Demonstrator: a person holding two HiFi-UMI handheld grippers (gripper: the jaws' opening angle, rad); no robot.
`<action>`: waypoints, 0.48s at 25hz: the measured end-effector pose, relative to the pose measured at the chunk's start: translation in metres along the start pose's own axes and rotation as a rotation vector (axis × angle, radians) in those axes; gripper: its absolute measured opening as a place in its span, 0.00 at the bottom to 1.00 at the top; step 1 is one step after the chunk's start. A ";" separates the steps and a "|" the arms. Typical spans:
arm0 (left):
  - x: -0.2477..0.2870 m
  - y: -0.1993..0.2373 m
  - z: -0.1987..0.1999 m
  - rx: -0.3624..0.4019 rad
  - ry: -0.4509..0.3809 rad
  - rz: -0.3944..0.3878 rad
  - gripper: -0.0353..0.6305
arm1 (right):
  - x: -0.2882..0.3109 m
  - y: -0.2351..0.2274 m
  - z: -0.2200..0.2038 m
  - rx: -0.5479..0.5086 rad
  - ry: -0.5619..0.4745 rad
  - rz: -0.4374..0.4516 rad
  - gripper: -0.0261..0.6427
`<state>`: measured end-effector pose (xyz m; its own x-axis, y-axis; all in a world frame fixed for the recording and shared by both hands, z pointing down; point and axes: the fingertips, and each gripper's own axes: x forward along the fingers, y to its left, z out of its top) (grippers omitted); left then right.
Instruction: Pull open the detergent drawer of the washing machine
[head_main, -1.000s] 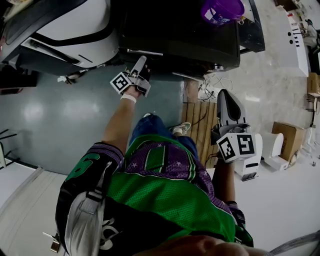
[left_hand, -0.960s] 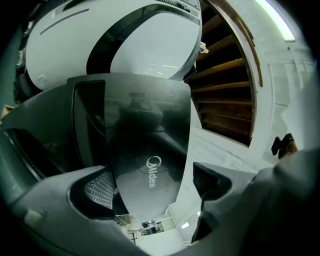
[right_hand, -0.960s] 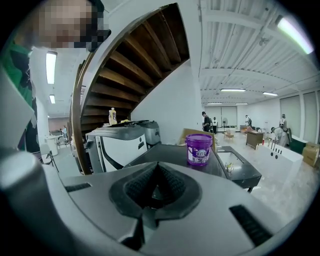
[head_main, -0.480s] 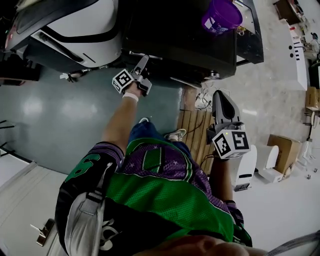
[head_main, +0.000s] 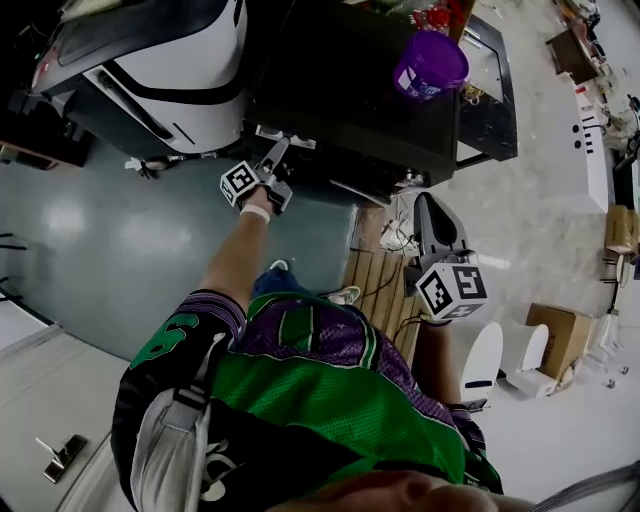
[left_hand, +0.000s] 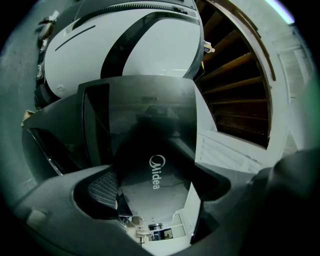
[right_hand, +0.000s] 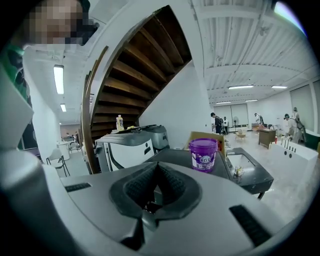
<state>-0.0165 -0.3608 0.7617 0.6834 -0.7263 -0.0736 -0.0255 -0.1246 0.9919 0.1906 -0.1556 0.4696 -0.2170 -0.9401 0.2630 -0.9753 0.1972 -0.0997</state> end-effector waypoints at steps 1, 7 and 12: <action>-0.002 0.000 0.000 0.000 0.000 0.005 0.72 | -0.001 -0.002 0.002 -0.002 -0.005 0.001 0.04; -0.014 -0.001 -0.005 -0.007 -0.001 0.015 0.72 | -0.007 -0.004 0.012 -0.004 -0.030 0.009 0.04; -0.030 -0.002 -0.012 -0.012 0.014 -0.004 0.72 | -0.008 0.004 0.023 -0.004 -0.059 0.015 0.04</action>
<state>-0.0283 -0.3305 0.7631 0.6937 -0.7162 -0.0764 -0.0140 -0.1195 0.9927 0.1893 -0.1534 0.4447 -0.2284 -0.9518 0.2046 -0.9722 0.2121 -0.0989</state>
